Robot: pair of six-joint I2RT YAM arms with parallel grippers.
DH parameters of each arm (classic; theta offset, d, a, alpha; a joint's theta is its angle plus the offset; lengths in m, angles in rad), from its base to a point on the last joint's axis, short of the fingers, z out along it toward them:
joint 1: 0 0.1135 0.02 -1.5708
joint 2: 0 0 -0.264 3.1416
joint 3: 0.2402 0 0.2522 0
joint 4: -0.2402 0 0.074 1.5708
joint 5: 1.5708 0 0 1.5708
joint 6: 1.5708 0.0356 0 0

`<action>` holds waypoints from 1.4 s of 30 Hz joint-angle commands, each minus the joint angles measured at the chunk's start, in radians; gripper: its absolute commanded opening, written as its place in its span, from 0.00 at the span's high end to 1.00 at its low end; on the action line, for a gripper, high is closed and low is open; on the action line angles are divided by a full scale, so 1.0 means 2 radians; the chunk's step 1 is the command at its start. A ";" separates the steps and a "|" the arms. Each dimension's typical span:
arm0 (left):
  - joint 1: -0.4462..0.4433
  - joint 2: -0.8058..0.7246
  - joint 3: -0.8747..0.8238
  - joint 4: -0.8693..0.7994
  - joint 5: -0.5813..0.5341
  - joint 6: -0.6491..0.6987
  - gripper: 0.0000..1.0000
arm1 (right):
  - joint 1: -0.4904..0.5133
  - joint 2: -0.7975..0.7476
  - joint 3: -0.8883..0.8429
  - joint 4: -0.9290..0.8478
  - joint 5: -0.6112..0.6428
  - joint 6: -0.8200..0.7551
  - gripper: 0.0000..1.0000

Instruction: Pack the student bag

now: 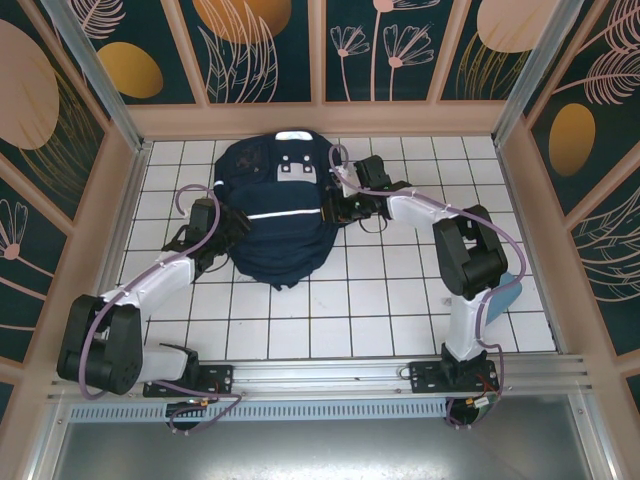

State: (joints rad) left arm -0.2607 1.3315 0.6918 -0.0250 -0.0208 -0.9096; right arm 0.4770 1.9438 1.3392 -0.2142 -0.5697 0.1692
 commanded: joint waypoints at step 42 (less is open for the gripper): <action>0.022 0.065 0.003 0.009 -0.016 0.025 0.44 | 0.005 -0.025 -0.010 0.031 0.081 -0.232 0.39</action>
State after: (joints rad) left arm -0.2306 1.4300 0.6941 0.0219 -0.0086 -0.8825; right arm 0.5114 1.9003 1.2800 -0.2306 -0.4015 -0.3290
